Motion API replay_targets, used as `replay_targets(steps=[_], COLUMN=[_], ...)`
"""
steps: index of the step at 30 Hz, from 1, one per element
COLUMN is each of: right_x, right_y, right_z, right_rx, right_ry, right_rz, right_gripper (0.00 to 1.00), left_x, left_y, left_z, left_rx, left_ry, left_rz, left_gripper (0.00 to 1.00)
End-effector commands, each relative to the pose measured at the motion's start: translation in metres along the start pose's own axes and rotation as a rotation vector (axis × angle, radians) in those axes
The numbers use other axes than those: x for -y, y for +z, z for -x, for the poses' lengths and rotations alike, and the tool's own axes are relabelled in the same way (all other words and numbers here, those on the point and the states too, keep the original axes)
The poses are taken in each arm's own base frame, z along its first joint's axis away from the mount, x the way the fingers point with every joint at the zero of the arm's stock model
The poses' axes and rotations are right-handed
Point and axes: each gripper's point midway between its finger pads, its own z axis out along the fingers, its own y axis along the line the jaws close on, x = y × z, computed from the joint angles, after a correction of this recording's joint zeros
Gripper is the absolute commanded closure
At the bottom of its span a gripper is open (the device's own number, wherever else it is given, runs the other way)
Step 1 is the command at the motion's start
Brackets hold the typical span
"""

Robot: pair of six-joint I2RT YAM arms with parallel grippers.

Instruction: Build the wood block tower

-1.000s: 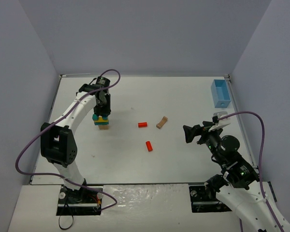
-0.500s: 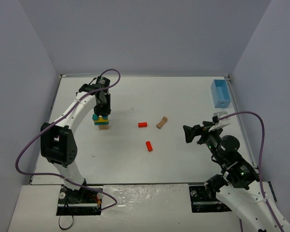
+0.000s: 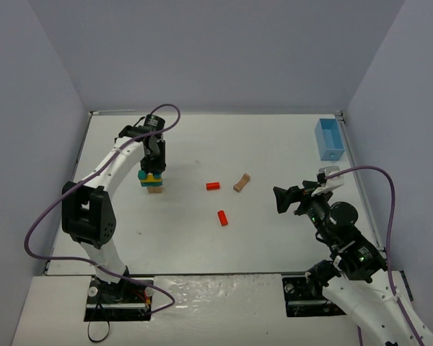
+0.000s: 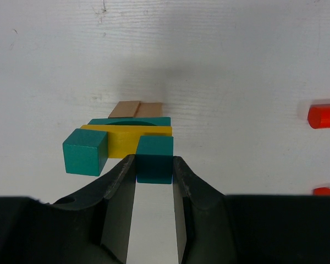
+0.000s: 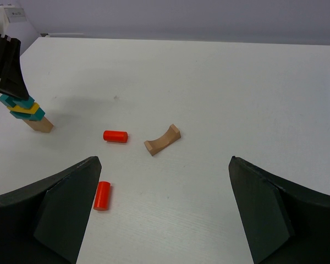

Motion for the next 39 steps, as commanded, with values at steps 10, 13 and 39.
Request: replay_targets(steps=[10, 13, 39], right_x=[-0.0061, -0.0057, -0.0067], right_y=[0.0061, 0.0062, 0.0073], right_z=[0.0167, 0.0160, 0.0146], right_rx=[0.061, 0.060, 0.052], right_ry=[0.014, 0.013, 0.011], right_rz=[0.020, 0.018, 0.023], right_gripper=[0.00, 0.00, 0.00], left_x=[0.0007, 0.0019, 0.0030], left_y=[-0.0051, -0.0039, -0.0044], left_z=[0.0086, 0.0070, 0.0096], left_rx=[0.043, 0.039, 0.052], left_ry=[-0.014, -0.014, -0.008], left_rz=[0.003, -0.001, 0.001], left_gripper=[1.00, 1.00, 1.00])
